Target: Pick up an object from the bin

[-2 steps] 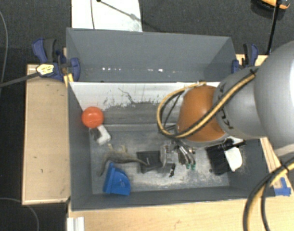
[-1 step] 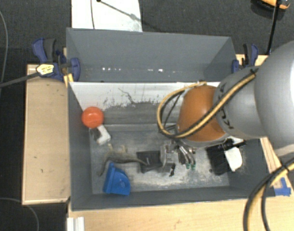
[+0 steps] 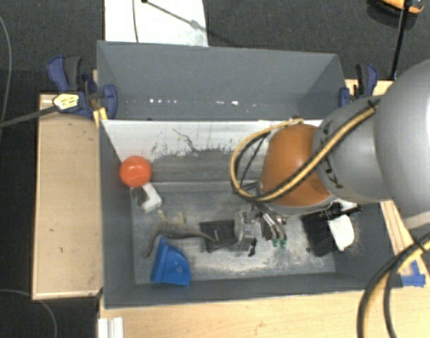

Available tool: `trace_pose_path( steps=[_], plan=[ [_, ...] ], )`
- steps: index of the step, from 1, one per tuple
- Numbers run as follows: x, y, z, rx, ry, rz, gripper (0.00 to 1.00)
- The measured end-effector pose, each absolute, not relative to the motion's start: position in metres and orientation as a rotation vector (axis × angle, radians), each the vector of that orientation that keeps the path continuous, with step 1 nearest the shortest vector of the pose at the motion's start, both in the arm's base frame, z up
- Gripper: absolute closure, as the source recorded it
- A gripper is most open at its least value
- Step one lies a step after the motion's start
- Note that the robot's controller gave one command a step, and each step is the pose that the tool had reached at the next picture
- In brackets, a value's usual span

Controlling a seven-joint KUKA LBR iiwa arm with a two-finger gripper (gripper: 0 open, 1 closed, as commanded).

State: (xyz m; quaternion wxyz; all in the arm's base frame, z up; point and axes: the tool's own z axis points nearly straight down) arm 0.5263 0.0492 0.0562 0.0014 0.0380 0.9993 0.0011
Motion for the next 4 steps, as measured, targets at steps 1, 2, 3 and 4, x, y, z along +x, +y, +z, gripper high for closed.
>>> trace_pose_path(
  steps=[1, 2, 3, 4],
  plan=[
    [0.525, 0.049, 0.066, 0.119, 3.14, 0.004, 1.0],
    [0.524, 0.049, 0.086, 0.117, 3.143, 0.003, 1.0],
    [0.526, 0.049, 0.105, 0.116, 3.138, 0.004, 1.0],
    [0.526, 0.049, 0.122, 0.114, 3.135, 0.005, 1.0]
  ],
)
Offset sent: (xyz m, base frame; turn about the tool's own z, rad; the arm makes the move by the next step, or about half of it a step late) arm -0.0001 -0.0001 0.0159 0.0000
